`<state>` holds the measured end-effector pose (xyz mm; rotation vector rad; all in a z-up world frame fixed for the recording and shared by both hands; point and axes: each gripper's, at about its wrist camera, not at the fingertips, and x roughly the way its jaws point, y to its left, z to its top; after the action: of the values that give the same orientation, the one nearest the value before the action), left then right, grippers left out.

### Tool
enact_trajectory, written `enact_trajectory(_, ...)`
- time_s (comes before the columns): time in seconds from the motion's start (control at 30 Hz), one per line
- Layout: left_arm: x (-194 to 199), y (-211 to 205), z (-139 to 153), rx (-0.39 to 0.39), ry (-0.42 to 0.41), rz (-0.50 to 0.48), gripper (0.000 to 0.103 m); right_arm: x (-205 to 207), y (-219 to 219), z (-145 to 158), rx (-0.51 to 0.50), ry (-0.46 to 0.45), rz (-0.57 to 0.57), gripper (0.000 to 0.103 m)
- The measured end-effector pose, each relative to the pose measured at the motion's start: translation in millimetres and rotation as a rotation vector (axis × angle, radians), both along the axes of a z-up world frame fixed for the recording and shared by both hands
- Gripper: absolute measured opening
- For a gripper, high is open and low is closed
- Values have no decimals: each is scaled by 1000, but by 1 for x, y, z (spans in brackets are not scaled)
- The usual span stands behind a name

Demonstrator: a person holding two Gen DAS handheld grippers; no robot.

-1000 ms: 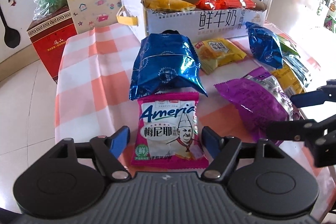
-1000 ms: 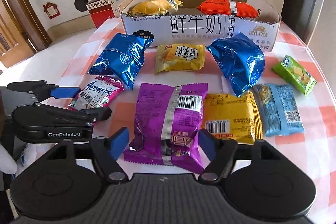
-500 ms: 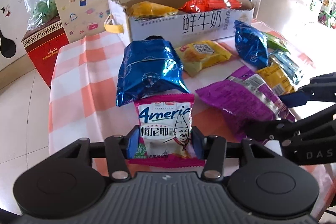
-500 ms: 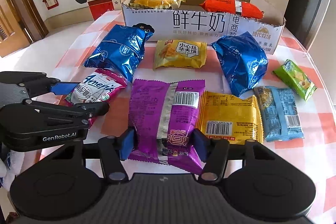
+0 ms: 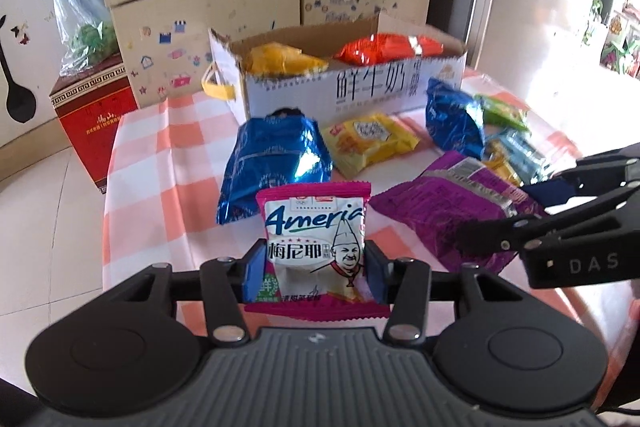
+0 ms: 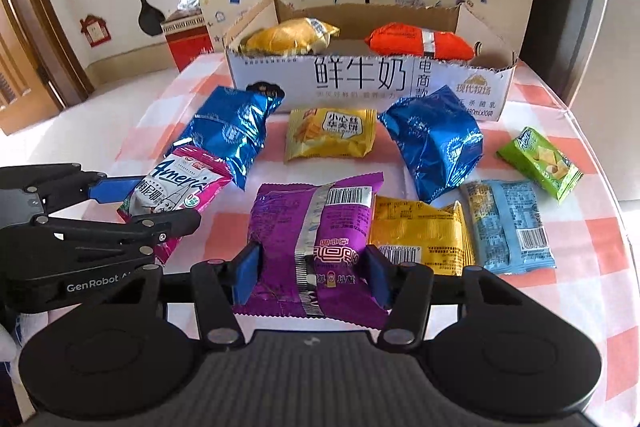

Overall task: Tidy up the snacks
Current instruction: 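Lift pink packet with left tool while right tool carries purple packet to box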

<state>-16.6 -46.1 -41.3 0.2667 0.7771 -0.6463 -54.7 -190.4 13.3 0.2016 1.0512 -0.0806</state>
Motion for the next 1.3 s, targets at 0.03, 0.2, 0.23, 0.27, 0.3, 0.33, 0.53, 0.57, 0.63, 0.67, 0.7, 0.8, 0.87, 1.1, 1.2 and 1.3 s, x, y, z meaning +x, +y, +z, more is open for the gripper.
enact_trajectory(0.03,-1,0,1,-3,0,0,49,0,0,-1,3,6,1,62)
enact_trajectory(0.2,0,-1,-2,-3,13,3,49,2,0,-13,8,71,5,62)
enact_trajectory(0.23,0,-1,-2,-3,13,5,49,2,0,-15,12,75,-1,62)
enact_trajectory(0.27,0,0,-3,-4,12,7,49,3,-1,-16,16,77,-5,62)
enact_trajectory(0.3,1,0,-2,-7,11,11,49,3,-1,-18,21,78,-7,62)
enact_trajectory(0.33,0,1,-2,-10,10,13,49,5,-1,-20,29,82,-9,64)
enact_trajectory(0.53,-2,1,-1,-8,-2,16,49,10,7,-33,26,105,-4,75)
enact_trajectory(0.57,-2,0,-1,-8,-4,14,49,11,7,-34,34,114,-14,78)
enact_trajectory(0.63,-2,1,-1,-9,-9,21,49,12,6,-35,26,114,-26,83)
enact_trajectory(0.67,-2,1,-1,-11,-8,25,49,12,6,-36,24,112,-30,85)
enact_trajectory(0.7,-2,1,-1,-12,-8,28,49,13,6,-37,20,108,-35,85)
enact_trajectory(0.8,-3,1,0,-9,-17,32,49,13,8,-38,-4,95,-32,82)
enact_trajectory(0.87,-4,1,1,-12,-24,40,49,13,8,-36,-20,92,-23,69)
enact_trajectory(1.1,-5,2,16,-47,-73,50,49,9,6,-9,-52,24,12,64)
enact_trajectory(1.2,-9,0,27,-49,-128,31,49,7,4,6,-52,-27,24,64)
enact_trajectory(1.3,-12,-4,38,-48,-187,10,49,5,4,19,-84,-73,44,64)
